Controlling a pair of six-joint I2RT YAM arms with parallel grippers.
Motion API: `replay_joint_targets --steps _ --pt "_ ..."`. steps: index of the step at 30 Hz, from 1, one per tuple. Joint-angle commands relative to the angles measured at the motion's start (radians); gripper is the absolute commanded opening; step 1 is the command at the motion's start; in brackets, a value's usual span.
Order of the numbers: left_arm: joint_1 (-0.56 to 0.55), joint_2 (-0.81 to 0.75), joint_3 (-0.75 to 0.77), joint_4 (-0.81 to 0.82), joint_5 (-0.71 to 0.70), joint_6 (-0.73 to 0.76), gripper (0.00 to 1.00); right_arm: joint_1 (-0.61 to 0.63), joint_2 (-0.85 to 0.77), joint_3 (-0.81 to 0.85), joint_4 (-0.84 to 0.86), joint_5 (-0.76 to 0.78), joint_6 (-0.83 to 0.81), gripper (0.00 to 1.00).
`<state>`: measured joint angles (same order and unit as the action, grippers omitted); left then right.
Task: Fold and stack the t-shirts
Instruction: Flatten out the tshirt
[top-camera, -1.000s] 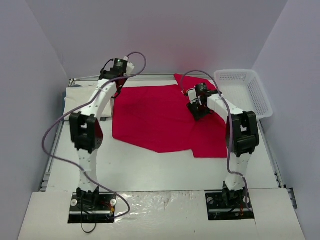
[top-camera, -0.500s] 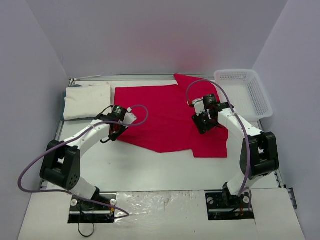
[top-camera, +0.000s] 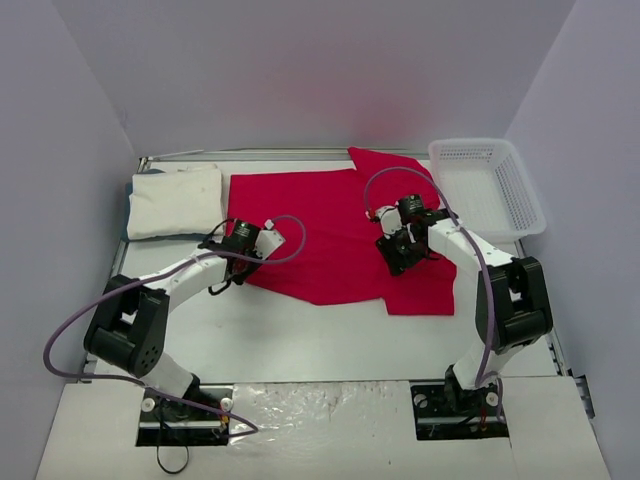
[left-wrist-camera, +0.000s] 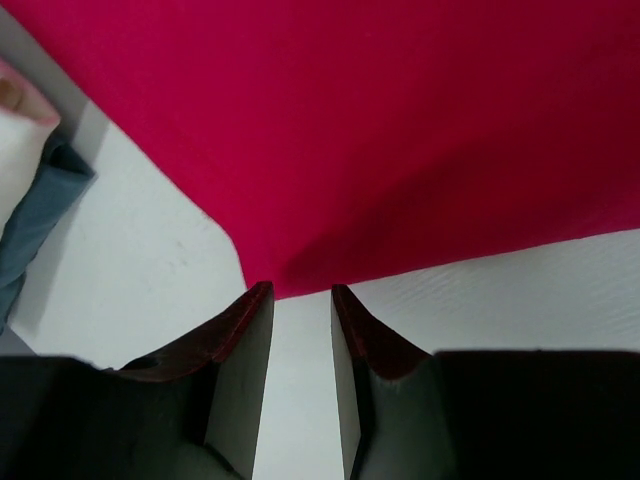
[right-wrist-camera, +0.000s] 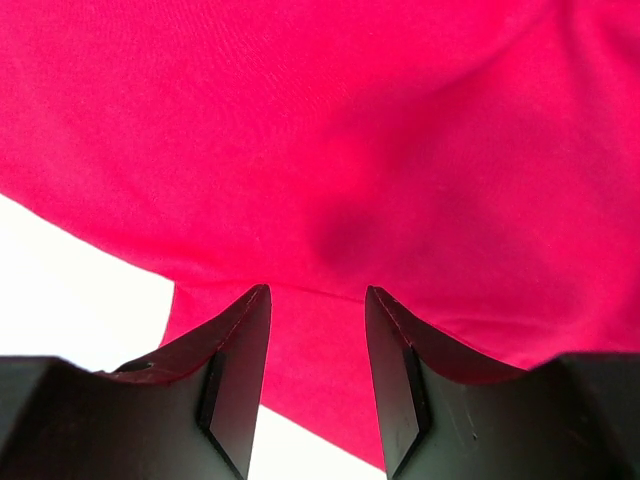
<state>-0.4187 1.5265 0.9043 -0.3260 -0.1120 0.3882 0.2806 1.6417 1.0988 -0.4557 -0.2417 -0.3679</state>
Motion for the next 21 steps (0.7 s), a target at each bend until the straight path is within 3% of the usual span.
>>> replay_joint_targets --steps 1,9,13,21 --pt "-0.031 0.011 0.011 0.033 0.043 0.021 0.28 0.003 0.043 -0.01 -0.005 -0.013 -0.009 0.39" --pt "-0.097 0.007 -0.007 0.025 0.112 0.044 0.28 0.02 0.092 -0.024 0.017 -0.011 -0.009 0.32" --pt "-0.118 0.041 -0.008 0.019 0.112 0.063 0.28 0.035 0.145 -0.011 0.02 0.015 0.0 0.16" --pt "-0.141 0.112 0.002 0.027 0.109 0.081 0.3 0.06 0.204 -0.007 0.029 0.061 0.009 0.15"
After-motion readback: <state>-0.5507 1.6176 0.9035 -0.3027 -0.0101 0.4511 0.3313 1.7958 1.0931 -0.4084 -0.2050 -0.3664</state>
